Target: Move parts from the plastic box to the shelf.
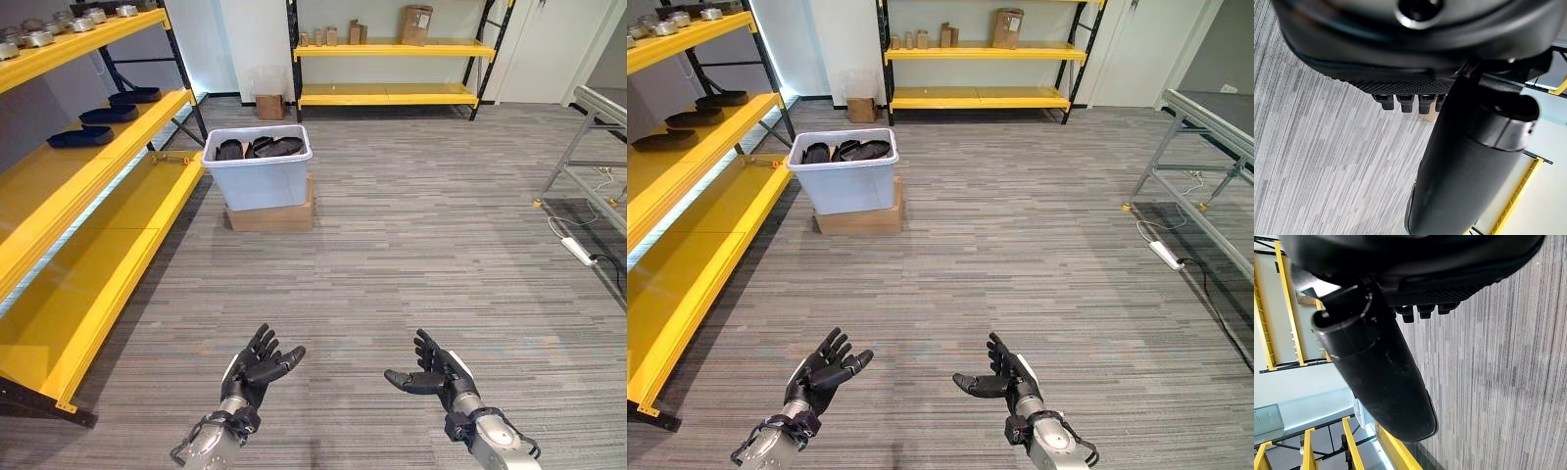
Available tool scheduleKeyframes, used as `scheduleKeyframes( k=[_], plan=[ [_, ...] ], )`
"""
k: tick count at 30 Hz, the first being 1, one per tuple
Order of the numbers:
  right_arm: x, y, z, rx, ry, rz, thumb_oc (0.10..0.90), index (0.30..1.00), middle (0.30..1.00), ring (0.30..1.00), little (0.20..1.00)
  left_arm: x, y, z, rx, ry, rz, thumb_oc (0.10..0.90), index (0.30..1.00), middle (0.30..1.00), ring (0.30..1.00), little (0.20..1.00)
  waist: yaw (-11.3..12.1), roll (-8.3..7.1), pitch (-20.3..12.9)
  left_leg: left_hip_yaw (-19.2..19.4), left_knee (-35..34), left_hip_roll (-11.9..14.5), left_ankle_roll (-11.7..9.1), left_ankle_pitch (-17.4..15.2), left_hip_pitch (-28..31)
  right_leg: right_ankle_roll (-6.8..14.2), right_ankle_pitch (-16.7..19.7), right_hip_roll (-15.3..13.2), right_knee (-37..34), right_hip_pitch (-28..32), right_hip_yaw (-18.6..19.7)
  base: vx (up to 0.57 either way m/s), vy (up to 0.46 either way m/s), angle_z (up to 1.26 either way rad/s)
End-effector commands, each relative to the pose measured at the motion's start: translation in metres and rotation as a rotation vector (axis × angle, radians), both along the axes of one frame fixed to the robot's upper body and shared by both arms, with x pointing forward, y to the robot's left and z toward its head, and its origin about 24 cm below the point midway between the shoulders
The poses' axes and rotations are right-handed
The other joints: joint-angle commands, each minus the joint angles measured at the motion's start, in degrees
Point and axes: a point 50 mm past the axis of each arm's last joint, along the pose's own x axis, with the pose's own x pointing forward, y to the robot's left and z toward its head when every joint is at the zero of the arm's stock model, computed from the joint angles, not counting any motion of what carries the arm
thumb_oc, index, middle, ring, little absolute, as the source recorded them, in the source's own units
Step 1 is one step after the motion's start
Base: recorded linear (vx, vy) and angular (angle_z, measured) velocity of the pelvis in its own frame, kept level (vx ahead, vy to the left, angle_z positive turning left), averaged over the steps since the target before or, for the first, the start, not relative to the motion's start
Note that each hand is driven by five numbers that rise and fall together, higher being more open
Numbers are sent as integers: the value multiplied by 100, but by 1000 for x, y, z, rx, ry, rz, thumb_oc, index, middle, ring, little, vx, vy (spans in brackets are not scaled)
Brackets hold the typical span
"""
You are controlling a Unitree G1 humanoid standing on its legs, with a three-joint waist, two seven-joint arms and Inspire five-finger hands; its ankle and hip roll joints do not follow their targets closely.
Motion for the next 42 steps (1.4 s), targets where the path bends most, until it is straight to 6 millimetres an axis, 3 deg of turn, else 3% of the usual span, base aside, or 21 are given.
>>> scheduleKeyframes(
  k=[1,15,24,28,35,42],
  plan=[
    [41,2,46,-10,-271,16,900,1000,1000,1000,1000,37,9,36,-11,-212,52,900,1000,1000,1000,1000,-6,-179,-91,-157,-16,120,-171,-582,384,325,185,-250,38,-91,-195,0,0,0],
    [39,0,43,-43,-253,15,900,1000,1000,1000,1000,35,3,30,-106,-174,68,900,1000,1000,1000,1000,-11,-198,-79,-158,-16,114,-165,-596,388,335,187,-260,38,-85,-212,-1,4,0],
    [41,2,46,-61,-259,46,900,1000,1000,1000,1000,36,12,31,-3,-165,90,900,1000,1000,1000,1000,8,-182,-77,-174,-16,90,-156,-592,394,347,187,-284,38,-71,-241,3,36,0],
    [40,1,45,-63,-256,75,900,1000,1000,1000,1000,40,14,42,8,-223,97,900,1000,1000,1000,1000,50,-206,-61,-225,-16,66,-143,-602,391,366,200,-312,38,-64,-266,-3,48,5],
    [41,2,48,-60,-262,99,900,1000,1000,1000,1000,37,23,36,138,-159,127,900,1000,1000,1000,1000,132,-249,-14,-298,-16,29,-110,-599,380,385,208,-349,38,-48,-328,11,41,6],
    [43,7,49,-42,-257,132,900,1000,1000,1000,1000,30,24,32,117,-152,163,900,1000,1000,1000,1000,224,-282,59,-373,-16,15,-98,-608,394,398,190,-387,38,15,-395,16,57,9]
  ],
)
